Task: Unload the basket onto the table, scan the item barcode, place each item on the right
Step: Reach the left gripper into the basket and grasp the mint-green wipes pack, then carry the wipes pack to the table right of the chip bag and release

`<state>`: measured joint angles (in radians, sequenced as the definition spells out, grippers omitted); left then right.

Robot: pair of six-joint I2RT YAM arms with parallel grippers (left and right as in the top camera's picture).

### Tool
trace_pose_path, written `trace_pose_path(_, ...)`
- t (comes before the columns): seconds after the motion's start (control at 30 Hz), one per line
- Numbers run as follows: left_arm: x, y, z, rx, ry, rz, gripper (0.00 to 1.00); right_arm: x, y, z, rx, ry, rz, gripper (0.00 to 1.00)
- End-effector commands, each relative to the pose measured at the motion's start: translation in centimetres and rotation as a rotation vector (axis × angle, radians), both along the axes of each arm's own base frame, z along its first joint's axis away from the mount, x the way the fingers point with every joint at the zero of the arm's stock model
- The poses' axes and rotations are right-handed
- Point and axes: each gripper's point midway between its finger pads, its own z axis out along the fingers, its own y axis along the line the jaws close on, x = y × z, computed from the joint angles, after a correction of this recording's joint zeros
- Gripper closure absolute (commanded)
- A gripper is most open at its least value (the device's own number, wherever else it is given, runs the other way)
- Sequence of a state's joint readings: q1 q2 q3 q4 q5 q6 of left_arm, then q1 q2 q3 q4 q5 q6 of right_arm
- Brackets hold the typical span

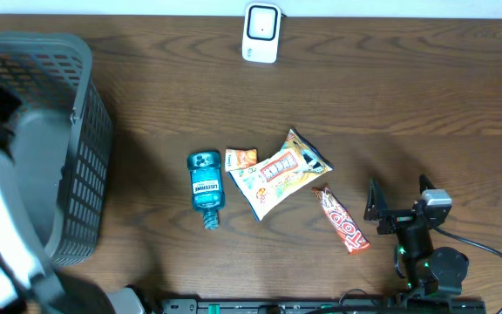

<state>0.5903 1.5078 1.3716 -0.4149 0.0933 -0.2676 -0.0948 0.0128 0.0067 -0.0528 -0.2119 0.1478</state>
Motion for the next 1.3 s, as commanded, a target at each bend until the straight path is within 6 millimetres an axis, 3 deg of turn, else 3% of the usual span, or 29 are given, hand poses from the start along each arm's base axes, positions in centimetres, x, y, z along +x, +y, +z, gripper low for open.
trace_pose_path(0.0, 0.4, -8.7, 9.6, -0.232, -0.345, -0.242, 0.73, 0.0, 0.1, -0.1, -0.011, 0.002, 0.004, 0.01)
trace_pose_path(0.13, 0.1, -20.8, 13.1, -0.401, -0.413, -0.664, 0.73, 0.0, 0.1, -0.1, -0.011, 0.002, 0.004, 0.01)
trace_pose_path(0.17, 0.0, -23.3, 13.4, -0.426, -0.407, -0.743, 0.73, 0.0, 0.1, -0.1, -0.011, 0.002, 0.004, 0.01)
trace_pose_path(0.2, -0.4, -30.0, 13.1, -0.479, -0.364, -0.920, 0.73, 0.0, 0.1, -0.1, -0.011, 0.002, 0.004, 0.01)
trace_pose_path(0.3, -1.5, -38.7, 11.8, -0.468, -0.292, -1.131, 0.73, 0.0, 0.1, -0.1, -0.011, 0.002, 0.004, 0.01)
trace_pose_path(0.37, -2.0, -43.5, 10.1, -0.421, -0.235, -1.204, 0.73, 0.0, 0.1, -0.1, -0.011, 0.002, 0.004, 0.01)
trace_pose_path(0.4, -2.3, -47.6, 7.6, -0.352, -0.165, -1.231, 0.73, 0.0, 0.1, -0.1, -0.011, 0.003, 0.004, 0.01)
trace_pose_path(0.53, -3.0, -55.1, 1.7, -0.231, -0.039, -1.258, 0.73, 0.0, 0.1, -0.1, -0.011, 0.002, 0.004, 0.01)
trace_pose_path(0.63, -4.3, -60.2, -2.3, -0.308, 0.038, -1.282, 0.73, 0.0, 0.1, -0.1, -0.011, 0.002, 0.004, 0.01)
trace_pose_path(0.77, -5.7, -64.8, -7.8, -0.420, 0.154, -1.249, 0.73, 0.0, 0.1, -0.1, -0.011, 0.003, 0.004, 0.01)
trace_pose_path(0.87, -6.4, -66.6, -11.8, -0.479, 0.240, -1.195, 0.73, 0.0, 0.1, -0.1, -0.011, 0.003, 0.004, 0.01)
trace_pose_path(0.97, -6.8, -67.1, -15.6, -0.491, 0.320, -1.154, 0.73, 0.0, 0.1, -0.1, -0.011, 0.002, 0.004, 0.01)
trace_pose_path(1.27, -7.0, -66.9, -20.5, -0.457, 0.412, -1.124, 0.73, 0.0, 0.1, -0.1, -0.011, 0.002, 0.004, 0.01)
